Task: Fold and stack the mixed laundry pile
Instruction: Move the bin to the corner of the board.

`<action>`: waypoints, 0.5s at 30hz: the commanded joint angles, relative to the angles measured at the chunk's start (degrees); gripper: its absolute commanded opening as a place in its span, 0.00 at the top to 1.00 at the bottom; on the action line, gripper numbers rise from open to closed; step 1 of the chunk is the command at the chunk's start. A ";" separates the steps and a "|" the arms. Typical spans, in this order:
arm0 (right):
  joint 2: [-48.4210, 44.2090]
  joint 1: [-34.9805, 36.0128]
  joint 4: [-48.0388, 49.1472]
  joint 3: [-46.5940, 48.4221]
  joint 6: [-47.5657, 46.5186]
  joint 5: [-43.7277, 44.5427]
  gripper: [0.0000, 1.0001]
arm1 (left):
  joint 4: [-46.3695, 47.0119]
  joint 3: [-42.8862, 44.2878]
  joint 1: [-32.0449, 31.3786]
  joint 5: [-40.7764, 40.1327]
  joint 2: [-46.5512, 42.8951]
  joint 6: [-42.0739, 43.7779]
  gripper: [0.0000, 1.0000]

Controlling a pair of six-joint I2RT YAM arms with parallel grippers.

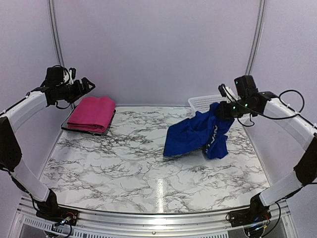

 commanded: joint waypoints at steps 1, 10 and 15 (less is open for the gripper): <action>4.60 -4.61 1.32 -7.59 3.36 7.25 1.00 | 1.42 -1.14 0.17 -0.79 -3.33 1.53 0.01; 25.47 -6.49 8.22 -0.08 4.26 6.28 1.00 | 1.07 -1.35 0.26 -2.15 -3.90 1.76 0.01; 33.69 -6.46 7.67 12.14 1.87 5.48 1.00 | 0.50 -1.70 0.26 -3.20 -4.59 1.93 0.01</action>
